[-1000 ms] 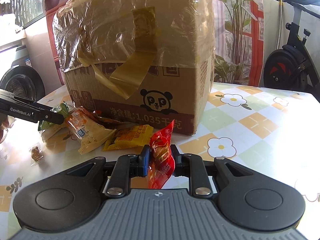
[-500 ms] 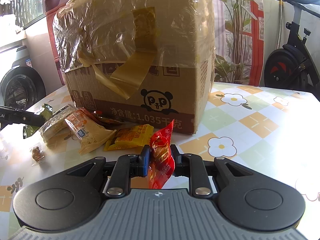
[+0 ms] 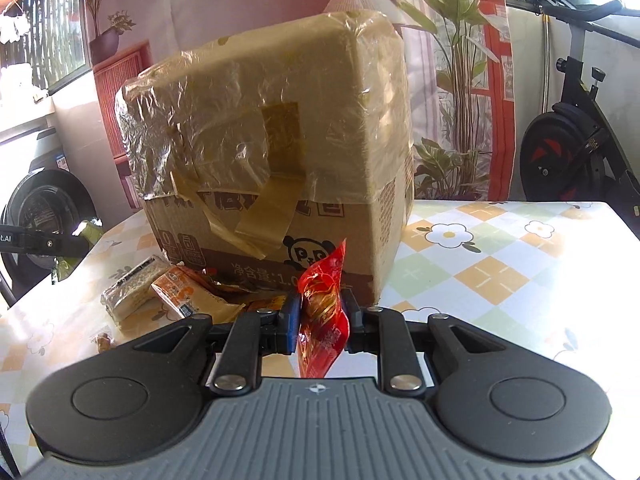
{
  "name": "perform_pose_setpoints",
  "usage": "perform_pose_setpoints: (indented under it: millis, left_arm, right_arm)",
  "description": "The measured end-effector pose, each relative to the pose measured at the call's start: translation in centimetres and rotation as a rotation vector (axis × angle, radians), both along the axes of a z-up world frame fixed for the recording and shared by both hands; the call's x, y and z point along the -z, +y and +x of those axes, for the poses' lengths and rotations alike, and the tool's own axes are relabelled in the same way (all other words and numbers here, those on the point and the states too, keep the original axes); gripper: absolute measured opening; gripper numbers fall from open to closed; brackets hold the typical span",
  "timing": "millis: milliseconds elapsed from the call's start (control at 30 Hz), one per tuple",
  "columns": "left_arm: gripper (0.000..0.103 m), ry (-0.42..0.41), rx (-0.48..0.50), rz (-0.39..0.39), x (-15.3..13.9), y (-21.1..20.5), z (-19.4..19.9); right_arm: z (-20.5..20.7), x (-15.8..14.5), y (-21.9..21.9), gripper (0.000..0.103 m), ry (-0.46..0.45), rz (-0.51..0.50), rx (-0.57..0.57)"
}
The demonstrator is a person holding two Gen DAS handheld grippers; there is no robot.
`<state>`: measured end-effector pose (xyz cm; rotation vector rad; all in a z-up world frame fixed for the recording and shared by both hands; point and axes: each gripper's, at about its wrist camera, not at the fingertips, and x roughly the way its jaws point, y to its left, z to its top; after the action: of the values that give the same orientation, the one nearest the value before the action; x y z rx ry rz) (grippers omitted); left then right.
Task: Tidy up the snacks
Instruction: 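Grasp the green pack with the left tool while the right tool holds the red pack, then carry both packs over the box and open both tools to release them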
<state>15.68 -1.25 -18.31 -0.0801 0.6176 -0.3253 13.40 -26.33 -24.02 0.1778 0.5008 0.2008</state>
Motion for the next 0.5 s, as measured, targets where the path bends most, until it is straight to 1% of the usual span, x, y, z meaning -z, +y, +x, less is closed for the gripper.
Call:
perform_pose_setpoints:
  millis: [100,267,367,500]
  left_arm:
    - [0.039,-0.033,0.009,-0.009,-1.1,-0.3,0.2]
    - [0.039,-0.107,0.014,-0.024,-3.7,-0.5,1.1]
    - [0.039,-0.161,0.019,-0.023,-5.7,-0.7,2.0]
    - [0.039,-0.230,0.019,-0.021,-8.5,-1.3,3.1]
  right_arm:
    - [-0.6,-1.9,0.0,0.021,-0.048,-0.001,0.003]
    - [-0.6,-6.2,0.1,0.021,-0.165,0.006,0.000]
    - [0.2,-9.2,0.2,0.021,-0.242,0.003,-0.013]
    - [2.4,-12.2,0.3,0.021,-0.290,-0.001,-0.030]
